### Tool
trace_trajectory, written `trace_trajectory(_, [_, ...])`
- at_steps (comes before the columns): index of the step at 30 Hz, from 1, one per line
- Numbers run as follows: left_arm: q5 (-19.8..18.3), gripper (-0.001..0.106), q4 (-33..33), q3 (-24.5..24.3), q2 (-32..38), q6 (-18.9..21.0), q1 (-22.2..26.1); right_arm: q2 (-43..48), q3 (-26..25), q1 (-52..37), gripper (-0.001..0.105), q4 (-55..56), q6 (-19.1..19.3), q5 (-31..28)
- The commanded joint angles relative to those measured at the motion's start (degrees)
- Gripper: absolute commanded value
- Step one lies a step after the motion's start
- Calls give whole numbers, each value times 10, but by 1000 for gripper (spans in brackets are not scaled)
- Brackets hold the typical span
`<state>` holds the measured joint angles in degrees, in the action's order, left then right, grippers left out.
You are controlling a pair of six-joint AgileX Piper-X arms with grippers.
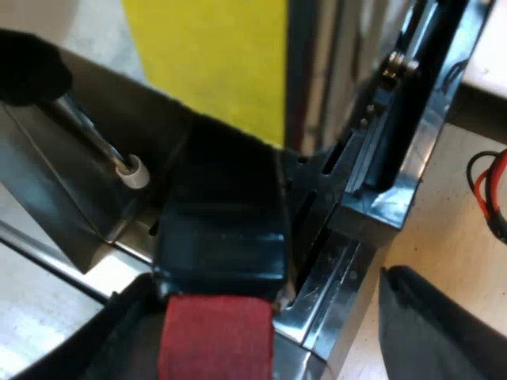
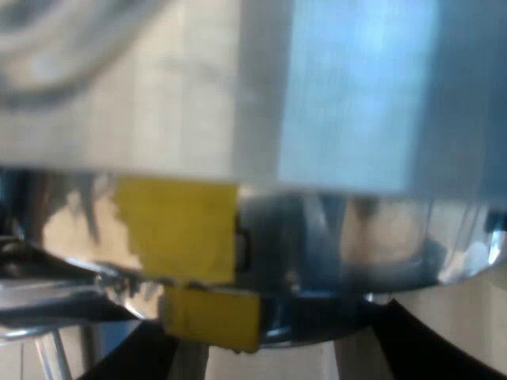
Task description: Put the handle in the coffee machine
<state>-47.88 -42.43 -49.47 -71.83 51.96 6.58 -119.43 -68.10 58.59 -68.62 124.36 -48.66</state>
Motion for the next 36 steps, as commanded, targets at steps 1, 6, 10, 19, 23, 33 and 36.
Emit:
trace_trajectory(1, [4,59,7,-9,8,5,-2,35,-13,4,39,-57,11,23])
trace_trajectory(6, [4,59,13,-9,27,5,-2,35,-13,4,39,-57,11,23])
trace_trajectory(10, [7,59,16,-9,65,5,9,35,-13,4,39,-57,11,23])
trace_trajectory(19, [-13,59,11,-9,128,7,83,35,-13,4,39,-57,11,23])
trace_trajectory(23, [-3,36,18,-9,126,10,99,35,-13,4,39,-57,11,23])
trace_trajectory(33, [89,1,62,-20,56,78,93,35,-13,4,39,-57,11,23])
trace_trajectory(36, [107,1,56,-30,28,78,93,35,-13,4,39,-57,11,23])
